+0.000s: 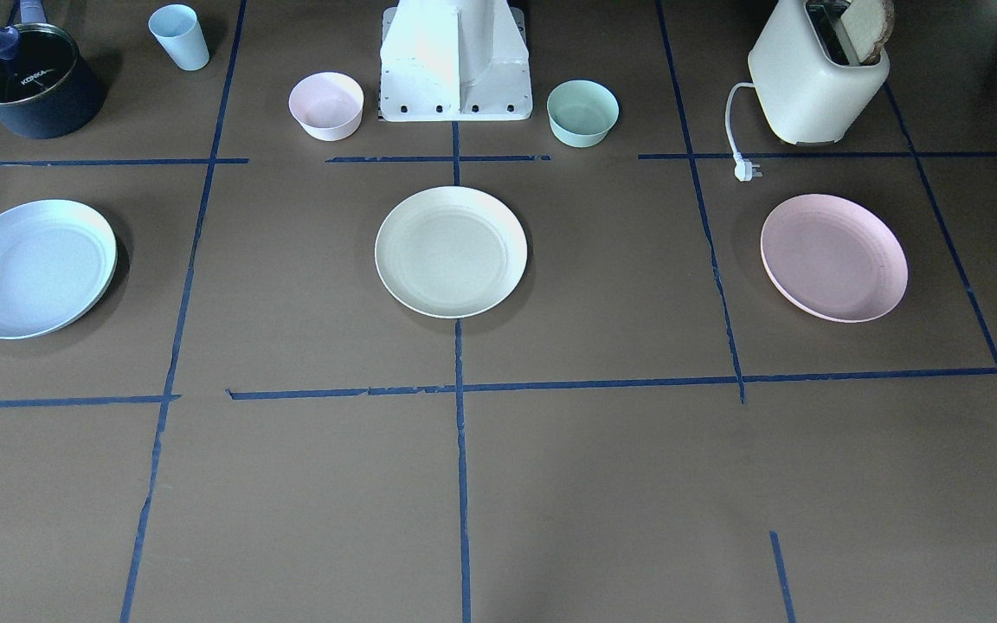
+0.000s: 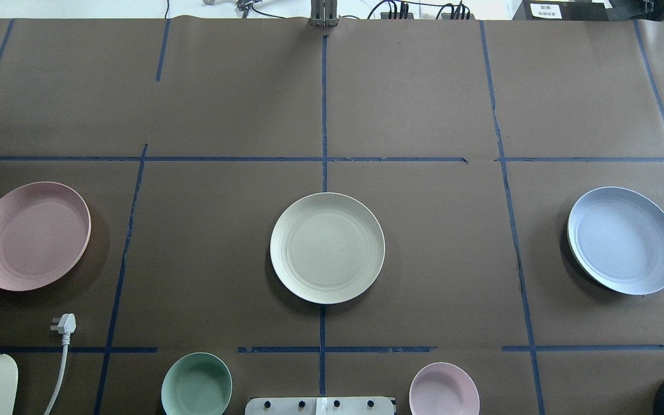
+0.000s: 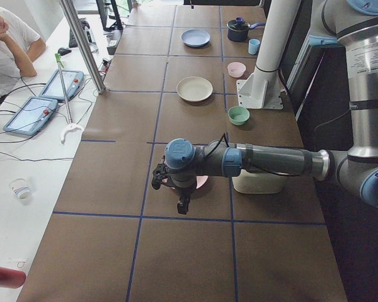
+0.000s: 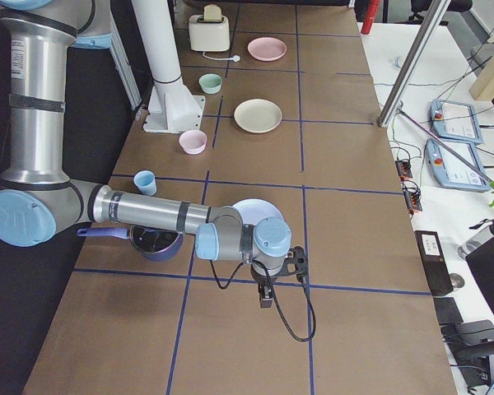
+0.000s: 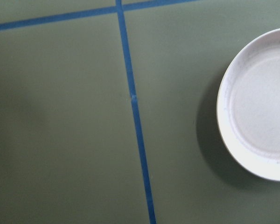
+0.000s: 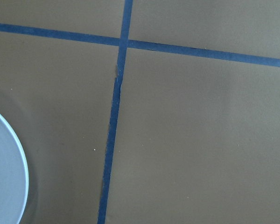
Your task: Stack three plates with pink and blue
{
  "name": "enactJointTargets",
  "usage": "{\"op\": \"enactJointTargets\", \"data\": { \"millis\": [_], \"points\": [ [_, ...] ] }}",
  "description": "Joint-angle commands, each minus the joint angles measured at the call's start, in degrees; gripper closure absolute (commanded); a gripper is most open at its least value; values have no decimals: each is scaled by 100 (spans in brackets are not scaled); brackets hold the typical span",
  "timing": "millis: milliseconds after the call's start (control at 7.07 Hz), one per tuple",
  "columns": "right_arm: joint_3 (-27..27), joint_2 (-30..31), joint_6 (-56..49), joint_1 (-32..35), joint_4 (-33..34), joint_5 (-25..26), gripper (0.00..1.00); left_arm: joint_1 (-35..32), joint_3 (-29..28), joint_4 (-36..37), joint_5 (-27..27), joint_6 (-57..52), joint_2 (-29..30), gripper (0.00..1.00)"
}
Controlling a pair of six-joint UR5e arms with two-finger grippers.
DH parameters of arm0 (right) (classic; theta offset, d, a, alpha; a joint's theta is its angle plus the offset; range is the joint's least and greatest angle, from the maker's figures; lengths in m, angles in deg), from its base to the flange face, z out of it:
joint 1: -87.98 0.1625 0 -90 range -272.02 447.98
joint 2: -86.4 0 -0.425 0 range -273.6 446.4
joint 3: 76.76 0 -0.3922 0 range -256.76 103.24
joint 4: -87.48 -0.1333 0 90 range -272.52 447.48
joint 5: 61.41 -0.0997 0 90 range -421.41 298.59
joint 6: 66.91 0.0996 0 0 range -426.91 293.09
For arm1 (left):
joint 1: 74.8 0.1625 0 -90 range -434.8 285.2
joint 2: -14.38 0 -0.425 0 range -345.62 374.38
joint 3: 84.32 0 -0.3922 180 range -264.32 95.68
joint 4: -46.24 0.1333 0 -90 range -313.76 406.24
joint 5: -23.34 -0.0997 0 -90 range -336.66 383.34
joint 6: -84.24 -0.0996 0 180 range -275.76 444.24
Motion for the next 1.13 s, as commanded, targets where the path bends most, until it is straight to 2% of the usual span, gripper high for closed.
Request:
{"op": "enactJointTargets", "data": {
  "millis": [0, 142, 425, 566, 708, 991],
  "points": [
    [7, -8, 0, 0, 0, -9, 0, 8, -271, -573, 89, 83, 206, 0],
    [-2, 1, 0, 0, -9, -35, 0, 217, -638, -1596, 81, 885, 154, 0],
    [-2, 1, 0, 0, -9, -35, 0, 1093, -1752, -4054, 19, 2885, 180, 0],
    [-2, 1, 0, 0, -9, -53, 0, 1568, -2098, -4990, 11, 3958, 189, 0],
    [-2, 1, 0, 0, -9, -44, 0, 1938, -2171, -5408, -16, 4665, 197, 0],
    [-2, 1, 0, 0, -9, -44, 0, 2589, -2180, -5614, -243, 5198, 250, 0]
  ]
}}
